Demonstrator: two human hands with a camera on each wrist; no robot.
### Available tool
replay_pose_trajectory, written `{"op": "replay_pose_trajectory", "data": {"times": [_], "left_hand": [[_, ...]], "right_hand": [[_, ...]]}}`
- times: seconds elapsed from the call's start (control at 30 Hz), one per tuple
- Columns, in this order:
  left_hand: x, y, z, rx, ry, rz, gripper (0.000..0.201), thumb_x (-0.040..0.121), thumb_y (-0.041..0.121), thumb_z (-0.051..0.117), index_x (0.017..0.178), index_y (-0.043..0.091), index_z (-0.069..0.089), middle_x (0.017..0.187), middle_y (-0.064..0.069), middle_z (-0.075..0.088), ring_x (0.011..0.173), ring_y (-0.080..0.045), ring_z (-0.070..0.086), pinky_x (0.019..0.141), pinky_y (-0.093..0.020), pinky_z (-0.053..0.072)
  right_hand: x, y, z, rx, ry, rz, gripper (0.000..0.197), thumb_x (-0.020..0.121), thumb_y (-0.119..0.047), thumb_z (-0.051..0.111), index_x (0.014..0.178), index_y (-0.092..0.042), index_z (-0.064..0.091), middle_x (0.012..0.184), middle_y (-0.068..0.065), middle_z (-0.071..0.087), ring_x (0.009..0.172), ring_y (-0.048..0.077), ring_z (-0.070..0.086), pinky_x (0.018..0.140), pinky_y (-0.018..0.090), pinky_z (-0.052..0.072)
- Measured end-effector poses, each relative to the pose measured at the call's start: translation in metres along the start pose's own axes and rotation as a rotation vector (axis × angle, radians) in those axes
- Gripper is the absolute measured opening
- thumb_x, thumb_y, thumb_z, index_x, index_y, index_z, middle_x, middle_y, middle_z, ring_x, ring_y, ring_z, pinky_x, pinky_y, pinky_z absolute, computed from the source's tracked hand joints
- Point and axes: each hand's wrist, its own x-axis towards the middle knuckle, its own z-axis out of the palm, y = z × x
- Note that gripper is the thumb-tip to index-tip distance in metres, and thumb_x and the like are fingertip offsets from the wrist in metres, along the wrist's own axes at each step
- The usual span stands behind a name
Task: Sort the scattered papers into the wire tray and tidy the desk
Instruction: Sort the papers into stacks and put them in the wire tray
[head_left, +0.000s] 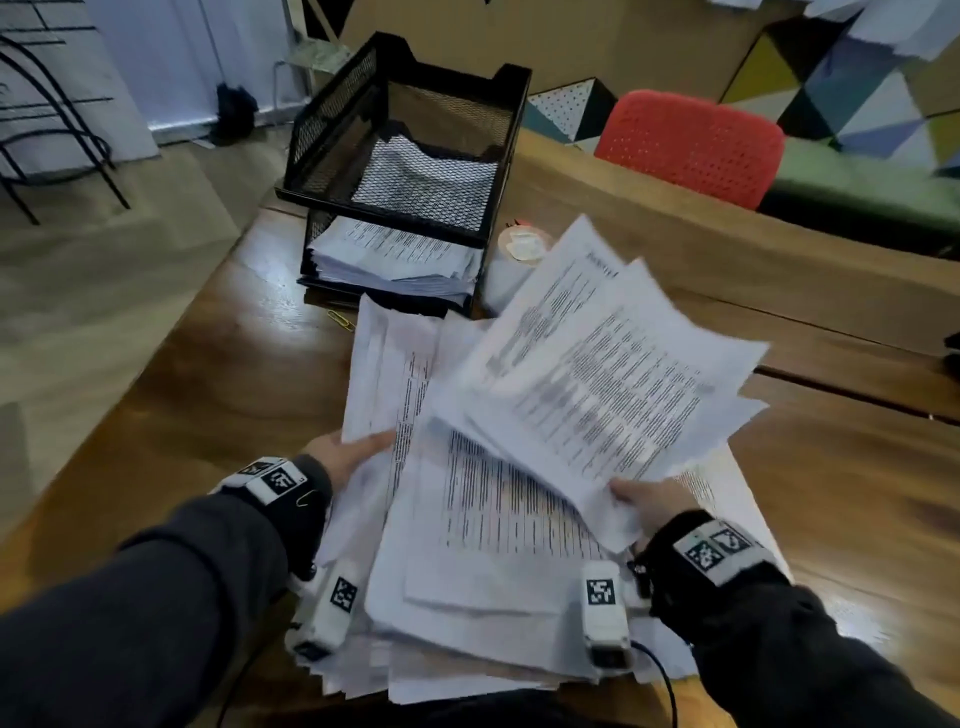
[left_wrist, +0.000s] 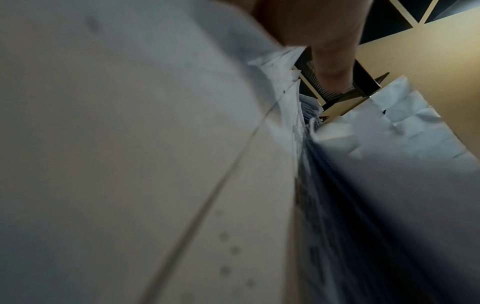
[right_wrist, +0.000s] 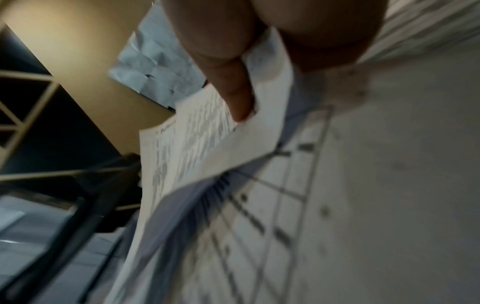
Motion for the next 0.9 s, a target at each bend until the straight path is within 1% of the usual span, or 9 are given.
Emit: {"op": "replay_pose_trajectory", "data": {"times": [0.13, 0.2, 0.37, 0.43, 0.53, 0.63, 0.77, 0.83, 0.9], "left_hand": [[0.002, -0.006, -0.003, 0.136, -0.045, 0.024, 0.054, 0.066, 0.007, 0.080, 0.115, -0.002, 0.059, 0.118, -0.018, 0.063, 0.106, -0.031, 0.060, 0.096, -0.039, 0.046], [0.003, -0.006, -0.004, 0.148, -0.047, 0.020, 0.057, 0.063, 0.006, 0.082, 0.114, -0.002, 0.058, 0.115, -0.016, 0.064, 0.106, -0.032, 0.061, 0.098, -0.044, 0.046], [-0.005, -0.001, 0.000, 0.036, -0.003, 0.024, 0.062, 0.058, 0.033, 0.076, 0.111, 0.004, 0.061, 0.111, -0.013, 0.064, 0.101, -0.031, 0.060, 0.096, -0.040, 0.046], [-0.003, -0.002, 0.002, -0.001, 0.014, 0.025, 0.055, 0.073, 0.034, 0.074, 0.117, 0.004, 0.059, 0.110, -0.010, 0.062, 0.098, -0.028, 0.057, 0.092, -0.035, 0.044], [-0.001, -0.003, 0.004, -0.019, 0.046, 0.030, 0.056, 0.073, 0.037, 0.073, 0.117, 0.004, 0.059, 0.111, -0.012, 0.064, 0.096, -0.027, 0.057, 0.092, -0.035, 0.045], [-0.003, 0.000, 0.005, -0.039, 0.034, -0.002, 0.057, 0.070, 0.032, 0.077, 0.115, 0.002, 0.060, 0.109, -0.013, 0.066, 0.098, -0.030, 0.061, 0.093, -0.038, 0.047], [-0.003, 0.001, 0.004, 0.039, 0.003, -0.012, 0.050, 0.064, 0.012, 0.082, 0.109, 0.000, 0.062, 0.111, -0.015, 0.066, 0.096, -0.028, 0.062, 0.091, -0.038, 0.048], [-0.003, 0.001, 0.003, 0.119, 0.015, -0.008, 0.043, 0.063, 0.009, 0.082, 0.101, 0.002, 0.063, 0.107, -0.015, 0.067, 0.088, -0.026, 0.061, 0.084, -0.033, 0.047], [-0.004, 0.003, 0.003, 0.171, 0.022, 0.007, 0.044, 0.065, 0.009, 0.081, 0.104, 0.002, 0.063, 0.107, -0.015, 0.066, 0.085, -0.024, 0.059, 0.080, -0.030, 0.045]], "right_hand": [[-0.003, 0.010, -0.001, -0.137, -0.070, 0.007, 0.023, 0.079, -0.014, 0.073, 0.088, 0.006, 0.066, 0.063, 0.009, 0.067, 0.051, 0.020, 0.060, 0.046, 0.021, 0.044], [-0.001, 0.009, -0.006, -0.208, -0.125, 0.006, 0.021, 0.073, -0.007, 0.077, 0.082, 0.007, 0.063, 0.049, 0.008, 0.063, 0.038, 0.019, 0.058, 0.037, 0.018, 0.042], [0.007, 0.005, -0.016, -0.356, -0.215, -0.026, 0.033, 0.064, 0.001, 0.078, 0.090, 0.003, 0.057, 0.067, 0.014, 0.066, 0.065, 0.028, 0.065, 0.066, 0.039, 0.058], [0.011, 0.001, -0.016, -0.229, -0.079, -0.056, 0.033, 0.071, -0.009, 0.077, 0.092, -0.002, 0.053, 0.080, 0.015, 0.065, 0.071, 0.027, 0.064, 0.067, 0.037, 0.057], [0.010, -0.005, -0.009, -0.135, 0.141, -0.100, 0.032, 0.081, -0.018, 0.068, 0.103, 0.002, 0.057, 0.098, 0.015, 0.066, 0.085, 0.028, 0.064, 0.075, 0.034, 0.053], [0.002, -0.006, 0.009, -0.281, 0.007, -0.152, 0.033, 0.084, -0.018, 0.065, 0.108, 0.003, 0.057, 0.096, 0.013, 0.064, 0.081, 0.025, 0.060, 0.061, 0.026, 0.049], [-0.005, -0.008, 0.017, -0.366, -0.198, -0.171, 0.019, 0.082, -0.022, 0.068, 0.092, -0.008, 0.060, 0.081, 0.005, 0.068, 0.073, 0.020, 0.067, 0.069, 0.032, 0.057], [0.002, -0.010, 0.001, -0.312, -0.158, -0.192, 0.022, 0.082, -0.032, 0.069, 0.083, -0.012, 0.059, 0.075, 0.001, 0.063, 0.065, 0.014, 0.060, 0.060, 0.026, 0.051], [0.014, -0.010, -0.029, -0.245, 0.034, -0.152, 0.041, 0.077, -0.047, 0.069, 0.098, -0.013, 0.058, 0.096, 0.007, 0.063, 0.079, 0.019, 0.060, 0.071, 0.029, 0.049]]}}
